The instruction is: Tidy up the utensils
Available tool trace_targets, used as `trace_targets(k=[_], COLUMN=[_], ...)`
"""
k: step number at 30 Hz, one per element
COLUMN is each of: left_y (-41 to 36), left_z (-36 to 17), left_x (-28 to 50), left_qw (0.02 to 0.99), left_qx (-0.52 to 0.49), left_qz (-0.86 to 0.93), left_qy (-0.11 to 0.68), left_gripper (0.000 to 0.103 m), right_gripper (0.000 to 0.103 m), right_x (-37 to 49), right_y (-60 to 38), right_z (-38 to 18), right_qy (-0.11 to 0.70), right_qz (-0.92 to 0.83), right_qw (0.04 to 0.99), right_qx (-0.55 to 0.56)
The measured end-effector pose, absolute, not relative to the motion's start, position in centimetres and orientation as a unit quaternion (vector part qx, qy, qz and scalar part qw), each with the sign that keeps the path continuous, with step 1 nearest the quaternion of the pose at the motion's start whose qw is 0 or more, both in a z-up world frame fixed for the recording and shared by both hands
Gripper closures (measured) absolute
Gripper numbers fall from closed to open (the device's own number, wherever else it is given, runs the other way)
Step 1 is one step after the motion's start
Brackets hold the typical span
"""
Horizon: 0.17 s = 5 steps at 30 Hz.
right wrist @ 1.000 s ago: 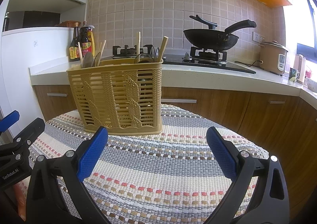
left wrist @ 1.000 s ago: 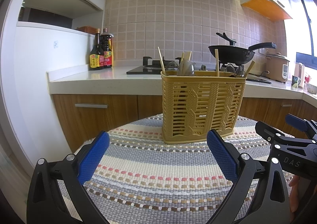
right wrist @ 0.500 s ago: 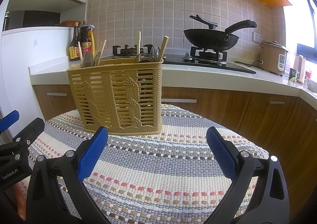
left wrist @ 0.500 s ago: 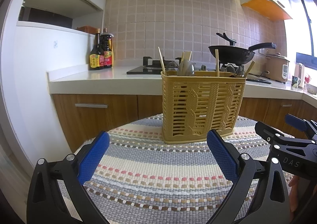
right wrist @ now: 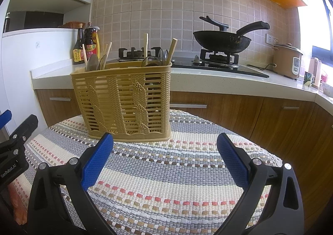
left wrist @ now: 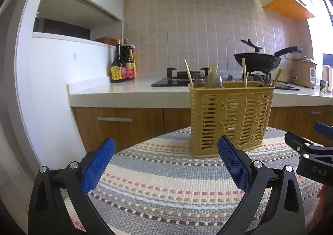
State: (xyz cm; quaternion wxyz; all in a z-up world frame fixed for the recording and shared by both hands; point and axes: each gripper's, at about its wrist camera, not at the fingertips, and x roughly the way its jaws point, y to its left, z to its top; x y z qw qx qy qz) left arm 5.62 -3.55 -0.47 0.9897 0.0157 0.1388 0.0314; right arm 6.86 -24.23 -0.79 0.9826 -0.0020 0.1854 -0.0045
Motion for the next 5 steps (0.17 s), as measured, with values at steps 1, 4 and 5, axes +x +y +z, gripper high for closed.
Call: trace_targets(k=[1, 4, 5], left_y=[-3.45, -3.36, -3.44], left_z=[-0.47, -0.45, -0.50], left_x=[5.68, 5.86, 5.87], left_qw=[0.989, 0.989, 0.989], left_qx=[0.013, 0.010, 0.012], left_qz=[0.025, 0.019, 0.018], left_qy=[0.142, 0.147, 0.146], left_gripper=[0.007, 0.007, 0.007], right_gripper=[0.008, 0.008, 0.008], right_x=[6.87, 6.87, 6.86], right_y=[-24.22, -24.23, -24.22], right_z=[-0.82, -0.84, -0.84], right_qy=[0.185, 0.186, 0.186], right_qz=[-0.004, -0.004, -0.004], right_qw=[0.983, 0.983, 0.983], right_qx=[-0.002, -0.003, -0.003])
